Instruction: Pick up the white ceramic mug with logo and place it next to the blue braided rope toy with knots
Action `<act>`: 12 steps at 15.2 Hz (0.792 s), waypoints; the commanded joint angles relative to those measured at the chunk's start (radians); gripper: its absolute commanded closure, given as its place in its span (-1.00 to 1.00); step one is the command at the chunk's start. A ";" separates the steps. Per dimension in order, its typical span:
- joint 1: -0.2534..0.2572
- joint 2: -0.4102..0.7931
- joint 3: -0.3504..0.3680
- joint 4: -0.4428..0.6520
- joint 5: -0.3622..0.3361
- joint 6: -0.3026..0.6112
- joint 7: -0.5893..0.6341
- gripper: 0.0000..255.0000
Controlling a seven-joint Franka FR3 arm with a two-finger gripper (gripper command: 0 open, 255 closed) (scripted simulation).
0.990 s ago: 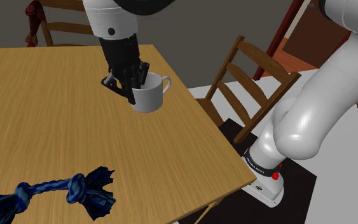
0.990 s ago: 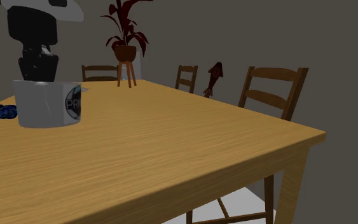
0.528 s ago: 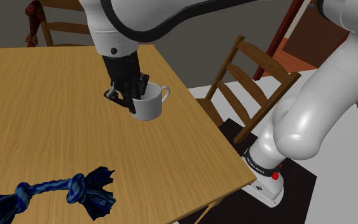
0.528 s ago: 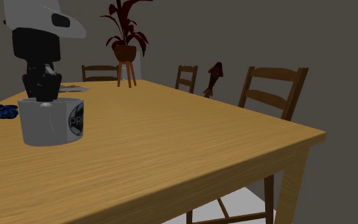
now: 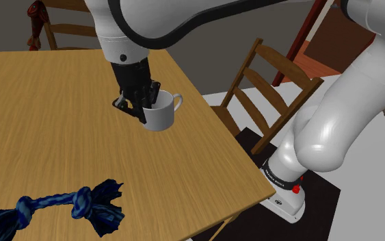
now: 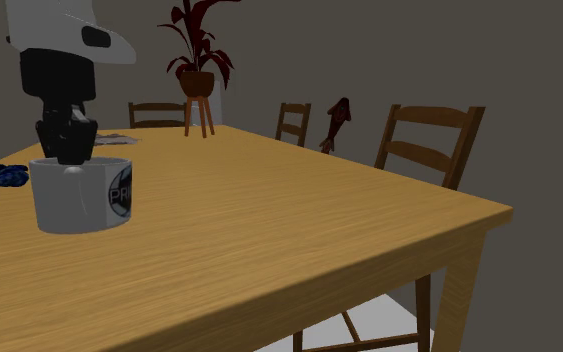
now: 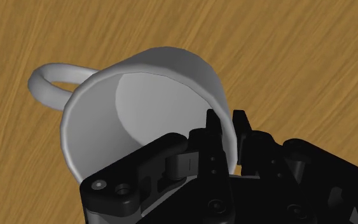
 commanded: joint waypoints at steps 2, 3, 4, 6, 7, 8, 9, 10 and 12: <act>0.000 0.000 0.000 0.000 0.000 0.000 0.000 -1.00; 0.000 0.000 0.000 0.000 0.000 0.000 0.000 -1.00; 0.000 0.000 0.000 0.000 0.000 0.000 0.000 -1.00; 0.000 0.000 0.000 0.000 0.000 0.000 0.000 -1.00; 0.000 0.001 0.000 0.035 -0.001 -0.034 0.001 -1.00; -0.001 0.004 -0.001 0.071 -0.002 -0.067 0.002 -1.00; -0.001 0.008 -0.001 0.109 -0.004 -0.101 0.003 -1.00; -0.001 0.013 0.000 0.140 -0.006 -0.128 0.005 -1.00; -0.001 0.013 -0.001 0.140 -0.006 -0.128 0.005 -1.00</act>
